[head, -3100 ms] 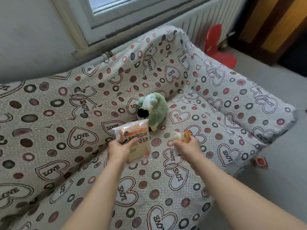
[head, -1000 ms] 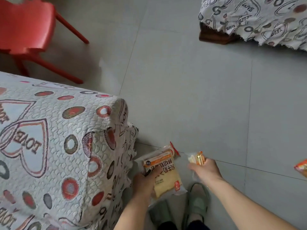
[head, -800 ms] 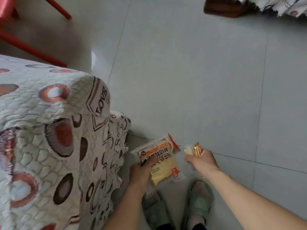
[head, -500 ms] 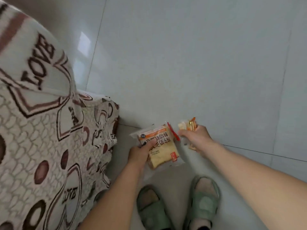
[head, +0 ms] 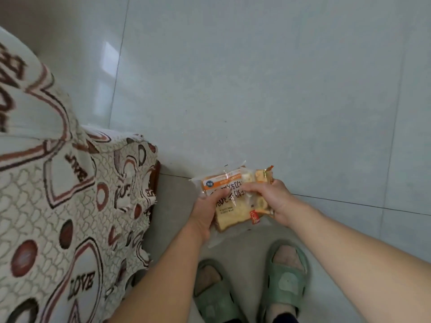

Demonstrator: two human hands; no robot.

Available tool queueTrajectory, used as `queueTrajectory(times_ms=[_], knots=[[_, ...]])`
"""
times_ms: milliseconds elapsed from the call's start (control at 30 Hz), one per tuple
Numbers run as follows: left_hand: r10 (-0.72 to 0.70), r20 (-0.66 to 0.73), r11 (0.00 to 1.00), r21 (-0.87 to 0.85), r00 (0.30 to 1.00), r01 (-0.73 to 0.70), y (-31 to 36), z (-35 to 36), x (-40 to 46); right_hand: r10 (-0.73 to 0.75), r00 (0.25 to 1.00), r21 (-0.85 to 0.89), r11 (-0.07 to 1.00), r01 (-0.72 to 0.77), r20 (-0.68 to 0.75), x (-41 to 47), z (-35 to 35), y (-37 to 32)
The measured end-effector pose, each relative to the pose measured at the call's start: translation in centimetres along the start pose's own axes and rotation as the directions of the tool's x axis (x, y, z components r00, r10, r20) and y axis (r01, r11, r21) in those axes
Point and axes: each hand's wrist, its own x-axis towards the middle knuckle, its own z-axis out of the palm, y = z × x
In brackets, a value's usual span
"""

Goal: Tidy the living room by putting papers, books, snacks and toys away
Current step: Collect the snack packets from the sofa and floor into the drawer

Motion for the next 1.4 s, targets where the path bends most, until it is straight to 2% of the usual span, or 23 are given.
queueTrajectory(times_ms=[167, 300, 400, 633, 967, 1267, 1400], knots=[[0.039, -0.058, 0.999, 0.034, 0.998, -0.037, 3.2, 2.2, -5.8, -0.010, 1.000, 0.124, 0.992, 0.013, -0.023, -5.9, -1.1, -2.6], [0.091, -0.023, 0.992, 0.085, 0.996, -0.089, 7.0, 5.1, -12.4, -0.037, 0.999, 0.301, 0.953, 0.035, 0.000, -12.6, -2.9, -6.4], [0.159, 0.005, 0.982, 0.102, 0.987, -0.159, 10.2, 7.6, -17.7, -0.091, 0.996, 0.404, 0.911, 0.079, 0.011, -18.2, -4.1, -10.0], [0.344, 0.063, 0.938, 0.029, 0.937, -0.346, 17.7, 14.0, -31.3, -0.235, 0.970, 0.596, 0.770, 0.227, -0.066, -31.8, -6.2, -18.7], [0.466, 0.093, 0.885, -0.055, 0.880, -0.462, 22.7, 20.9, -49.6, -0.504, 0.853, 0.755, 0.505, 0.418, -0.134, -52.0, -9.7, -25.5], [0.537, 0.154, 0.842, -0.147, 0.829, -0.518, 24.9, 27.7, -63.1, -0.657, 0.716, 0.818, 0.263, 0.512, -0.236, -67.3, -16.2, -27.5], [0.555, 0.228, 0.832, -0.146, 0.800, -0.535, 25.0, 32.2, -67.4, -0.687, 0.666, 0.803, 0.202, 0.561, -0.292, -71.9, -19.5, -28.7]])
